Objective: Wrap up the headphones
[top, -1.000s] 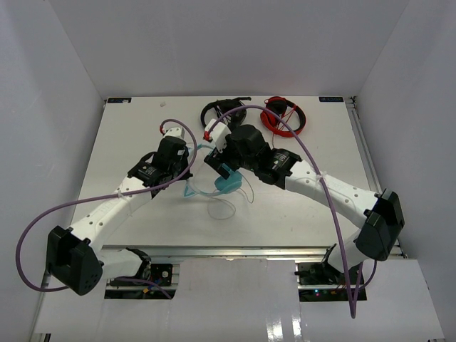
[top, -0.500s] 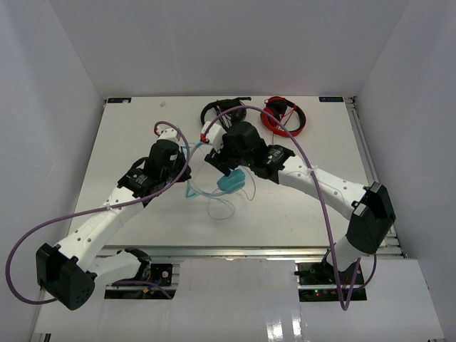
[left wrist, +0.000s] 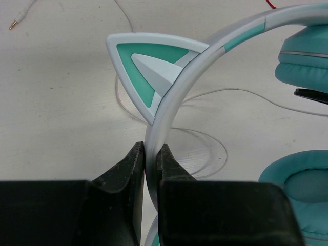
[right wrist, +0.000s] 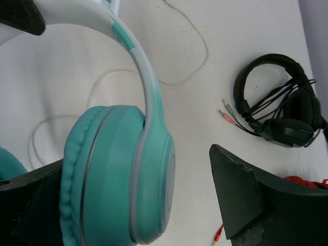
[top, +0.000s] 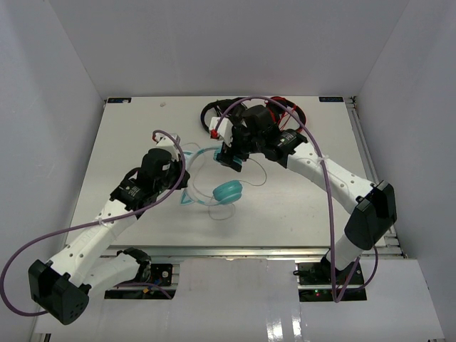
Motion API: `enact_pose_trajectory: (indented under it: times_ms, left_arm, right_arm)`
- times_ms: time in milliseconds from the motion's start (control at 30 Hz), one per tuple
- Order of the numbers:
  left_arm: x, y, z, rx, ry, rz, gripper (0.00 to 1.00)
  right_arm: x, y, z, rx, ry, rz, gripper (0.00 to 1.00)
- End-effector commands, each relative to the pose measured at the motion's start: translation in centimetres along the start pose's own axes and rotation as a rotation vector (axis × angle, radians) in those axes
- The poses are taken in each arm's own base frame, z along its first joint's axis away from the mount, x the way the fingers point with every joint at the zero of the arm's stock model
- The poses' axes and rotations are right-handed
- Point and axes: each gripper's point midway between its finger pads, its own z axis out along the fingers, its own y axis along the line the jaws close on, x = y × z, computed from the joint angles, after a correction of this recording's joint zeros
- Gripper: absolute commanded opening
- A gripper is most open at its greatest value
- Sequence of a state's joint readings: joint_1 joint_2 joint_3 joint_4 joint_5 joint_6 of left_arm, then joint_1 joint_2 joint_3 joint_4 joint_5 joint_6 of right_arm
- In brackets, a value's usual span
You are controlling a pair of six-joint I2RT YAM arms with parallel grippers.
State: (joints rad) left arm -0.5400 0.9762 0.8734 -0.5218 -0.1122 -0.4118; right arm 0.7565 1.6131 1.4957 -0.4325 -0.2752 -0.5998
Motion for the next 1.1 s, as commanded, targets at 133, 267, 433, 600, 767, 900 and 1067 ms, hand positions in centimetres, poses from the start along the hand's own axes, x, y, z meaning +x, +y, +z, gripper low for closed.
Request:
enact_pose_trajectory:
  times_ms: [133,267,433,600,767,900,1067]
  left_arm:
    - [-1.5,-1.1,-0.2,0.014,-0.017,-0.075,0.00]
    - [-1.4,-0.9,0.7,-0.023,0.004,-0.112,0.00]
    - [-1.4,-1.1,1.4,-0.031,0.021,-0.133,0.00]
    - [-2.9,-1.7,0.1,-0.010,-0.031,-0.204,0.00]
    - [-5.0,-2.2,-1.8,0.010,-0.088,-0.315,0.00]
    - [-6.1,-2.7,-3.2,0.029,-0.114,-0.371,0.00]
    - [-6.7,-3.0,-4.4,0.050,-0.136,-0.412,0.00]
  right_arm:
    - [-5.3,1.4,-5.2,-0.115,-0.209,0.065,0.90]
    - [-8.3,3.8,-10.2,-0.330,-0.397,0.090,0.90]
    - [-8.4,5.0,-14.2,-0.356,-0.470,0.022,0.90]
    - [-1.9,2.3,-12.2,-0.095,-0.295,0.090,0.90]
    - [3.8,6.0,-12.4,-0.136,-0.364,-0.088,0.90]
    - [4.8,5.1,-12.2,-0.082,-0.352,-0.097,0.90]
    - [2.9,2.7,-12.5,-0.013,-0.426,-0.035,0.90]
